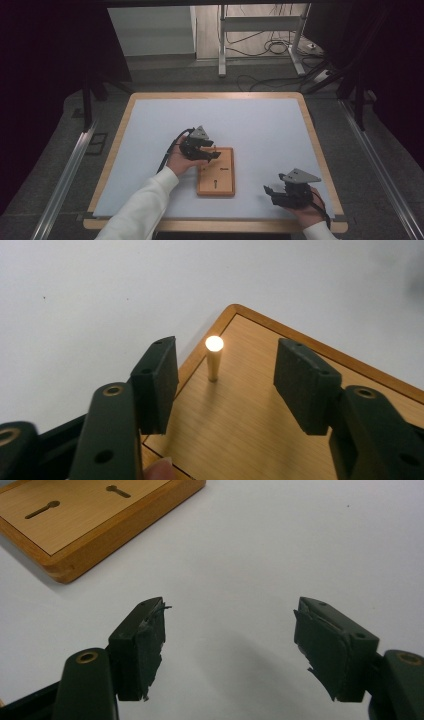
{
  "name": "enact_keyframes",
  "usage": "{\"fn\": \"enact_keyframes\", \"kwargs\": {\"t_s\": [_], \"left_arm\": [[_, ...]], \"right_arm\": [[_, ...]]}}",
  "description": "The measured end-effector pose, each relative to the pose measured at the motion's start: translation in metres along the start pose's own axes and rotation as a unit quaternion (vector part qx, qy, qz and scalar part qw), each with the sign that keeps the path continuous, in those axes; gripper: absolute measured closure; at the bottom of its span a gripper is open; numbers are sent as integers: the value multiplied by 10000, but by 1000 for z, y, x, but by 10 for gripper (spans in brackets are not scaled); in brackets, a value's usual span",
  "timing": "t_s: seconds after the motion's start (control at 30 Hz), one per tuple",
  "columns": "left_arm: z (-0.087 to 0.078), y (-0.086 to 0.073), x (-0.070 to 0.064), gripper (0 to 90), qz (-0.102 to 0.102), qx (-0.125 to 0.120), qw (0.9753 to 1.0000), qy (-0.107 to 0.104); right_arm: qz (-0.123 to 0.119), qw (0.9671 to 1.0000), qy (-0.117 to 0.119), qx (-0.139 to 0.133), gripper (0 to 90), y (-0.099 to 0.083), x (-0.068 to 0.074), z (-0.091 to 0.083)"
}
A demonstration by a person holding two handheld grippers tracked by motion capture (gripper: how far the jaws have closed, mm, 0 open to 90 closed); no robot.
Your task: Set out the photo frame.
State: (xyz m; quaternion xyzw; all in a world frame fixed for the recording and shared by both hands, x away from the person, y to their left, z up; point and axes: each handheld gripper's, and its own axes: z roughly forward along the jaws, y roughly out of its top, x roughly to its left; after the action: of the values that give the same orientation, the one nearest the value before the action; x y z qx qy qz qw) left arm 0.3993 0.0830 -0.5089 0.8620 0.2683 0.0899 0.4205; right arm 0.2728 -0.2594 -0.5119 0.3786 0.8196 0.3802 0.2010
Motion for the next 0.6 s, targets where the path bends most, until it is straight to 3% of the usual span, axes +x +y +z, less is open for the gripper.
{"fn": "enact_keyframes", "kwargs": {"t_s": [0.4, 0.6], "left_arm": [[14, -1, 7, 698, -48, -13, 9998, -194], [16, -2, 8, 776, -150, -39, 9996, -233]], "right_arm": [[-6, 10000, -14, 9, 286, 0, 0, 0], [19, 10000, -27, -6, 285, 0, 0, 0]]}}
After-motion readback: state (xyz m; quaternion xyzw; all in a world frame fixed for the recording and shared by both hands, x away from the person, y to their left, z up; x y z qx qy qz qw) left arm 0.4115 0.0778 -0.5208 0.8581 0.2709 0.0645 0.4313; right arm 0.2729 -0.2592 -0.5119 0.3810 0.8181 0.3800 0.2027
